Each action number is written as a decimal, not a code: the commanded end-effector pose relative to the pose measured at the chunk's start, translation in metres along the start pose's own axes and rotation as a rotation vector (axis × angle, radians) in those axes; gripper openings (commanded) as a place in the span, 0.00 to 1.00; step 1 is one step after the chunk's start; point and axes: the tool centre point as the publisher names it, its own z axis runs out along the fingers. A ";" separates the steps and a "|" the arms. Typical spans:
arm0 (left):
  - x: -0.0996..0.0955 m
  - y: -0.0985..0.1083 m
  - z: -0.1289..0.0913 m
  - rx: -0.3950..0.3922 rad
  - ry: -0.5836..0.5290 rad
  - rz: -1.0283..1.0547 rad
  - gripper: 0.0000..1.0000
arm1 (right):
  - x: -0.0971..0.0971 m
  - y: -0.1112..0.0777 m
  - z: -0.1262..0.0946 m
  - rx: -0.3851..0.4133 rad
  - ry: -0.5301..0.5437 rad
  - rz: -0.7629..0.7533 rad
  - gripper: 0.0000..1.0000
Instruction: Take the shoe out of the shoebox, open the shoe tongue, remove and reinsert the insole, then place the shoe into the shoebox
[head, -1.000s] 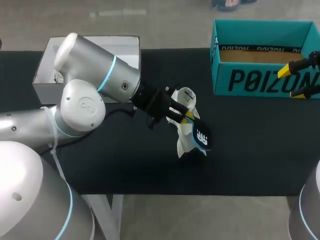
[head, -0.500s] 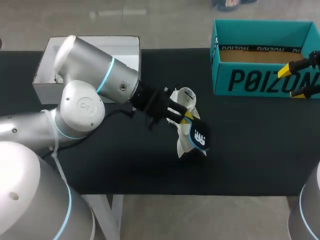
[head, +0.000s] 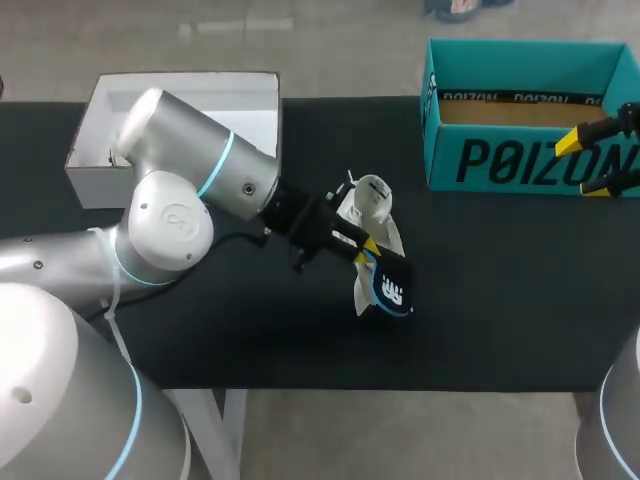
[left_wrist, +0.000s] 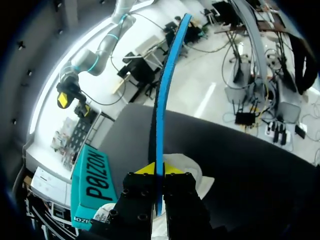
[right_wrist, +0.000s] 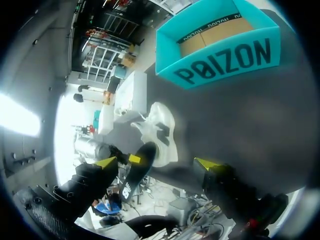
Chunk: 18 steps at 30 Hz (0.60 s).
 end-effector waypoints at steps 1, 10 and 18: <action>0.000 0.005 0.007 -0.007 0.001 -0.013 0.00 | 0.000 -0.001 0.000 -0.001 -0.003 0.001 1.00; -0.002 0.024 0.009 -0.025 0.011 -0.040 0.00 | 0.000 -0.001 0.000 -0.001 -0.003 0.001 1.00; -0.008 0.042 0.011 -0.045 0.003 -0.056 0.00 | 0.000 -0.001 0.000 -0.001 -0.003 0.001 1.00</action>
